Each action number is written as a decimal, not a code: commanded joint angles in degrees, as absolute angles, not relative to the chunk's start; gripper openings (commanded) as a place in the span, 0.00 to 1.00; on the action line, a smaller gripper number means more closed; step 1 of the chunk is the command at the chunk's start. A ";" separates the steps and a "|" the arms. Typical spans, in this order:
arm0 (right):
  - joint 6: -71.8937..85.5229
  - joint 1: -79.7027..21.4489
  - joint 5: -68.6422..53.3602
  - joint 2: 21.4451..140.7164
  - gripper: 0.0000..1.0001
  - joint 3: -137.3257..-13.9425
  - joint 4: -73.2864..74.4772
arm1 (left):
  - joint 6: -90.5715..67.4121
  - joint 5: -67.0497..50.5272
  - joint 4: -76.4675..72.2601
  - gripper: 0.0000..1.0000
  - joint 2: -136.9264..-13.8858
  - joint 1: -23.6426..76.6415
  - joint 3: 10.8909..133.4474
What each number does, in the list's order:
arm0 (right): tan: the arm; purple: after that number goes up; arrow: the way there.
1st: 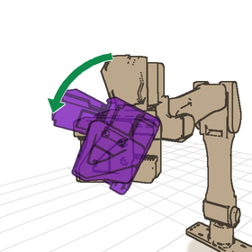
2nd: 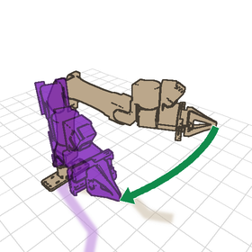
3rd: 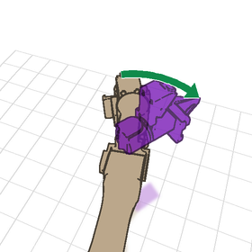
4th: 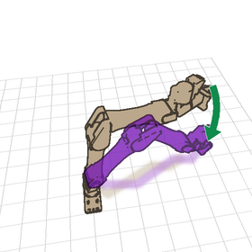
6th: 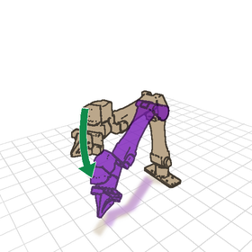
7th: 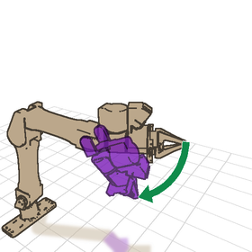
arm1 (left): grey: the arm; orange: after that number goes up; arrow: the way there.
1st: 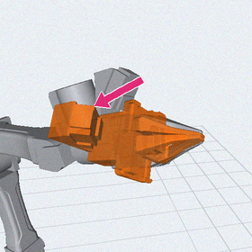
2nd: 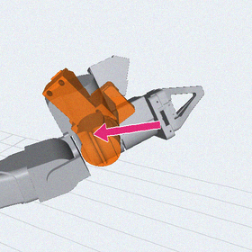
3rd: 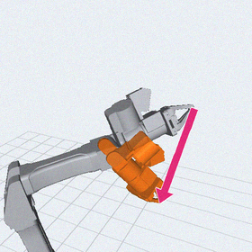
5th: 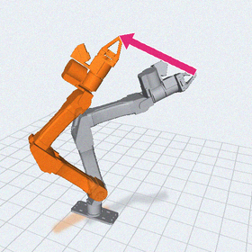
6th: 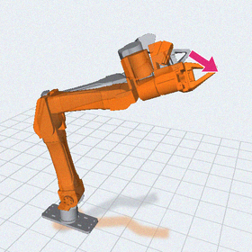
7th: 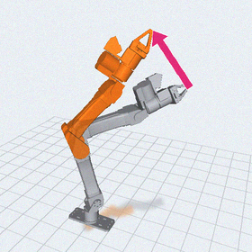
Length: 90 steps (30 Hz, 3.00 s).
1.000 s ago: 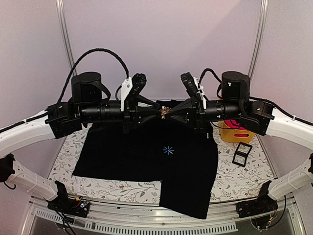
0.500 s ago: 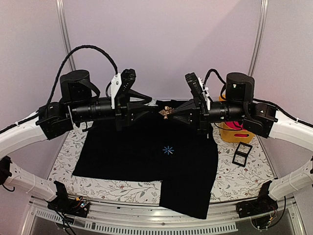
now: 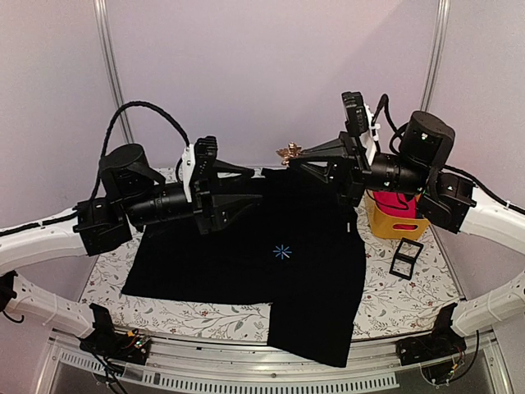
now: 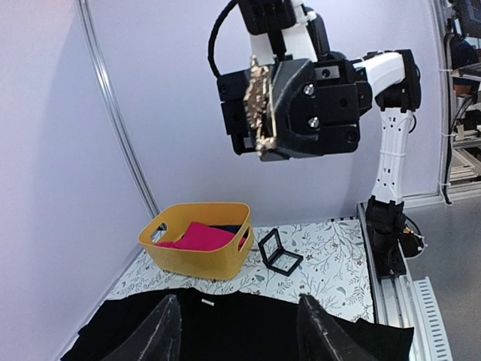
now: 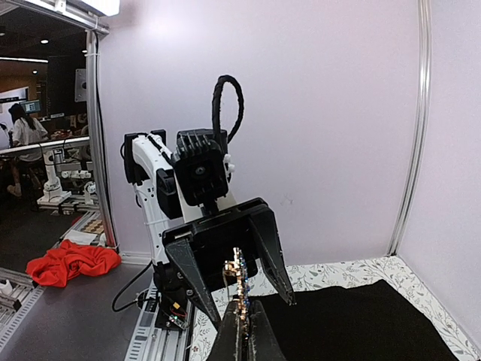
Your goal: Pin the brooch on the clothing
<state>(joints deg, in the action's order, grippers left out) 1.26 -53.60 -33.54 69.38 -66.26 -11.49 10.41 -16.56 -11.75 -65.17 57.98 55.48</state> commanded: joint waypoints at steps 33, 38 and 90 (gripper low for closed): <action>0.62 -53.88 -37.44 71.04 0.00 -66.41 -10.55 | 5.81 -20.05 -14.47 0.02 -72.11 61.61 67.25; -0.80 -53.88 -37.10 70.80 0.00 -66.37 -10.46 | 6.15 -20.64 -13.18 0.08 -72.46 61.68 67.57; -22.64 -53.88 -29.51 82.67 0.00 -93.09 39.29 | 18.46 -12.73 19.96 0.00 -75.58 61.70 79.90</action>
<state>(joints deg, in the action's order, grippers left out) -22.70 -53.63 -27.55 82.26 -91.90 39.55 18.06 -11.55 19.46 -75.26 61.10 78.61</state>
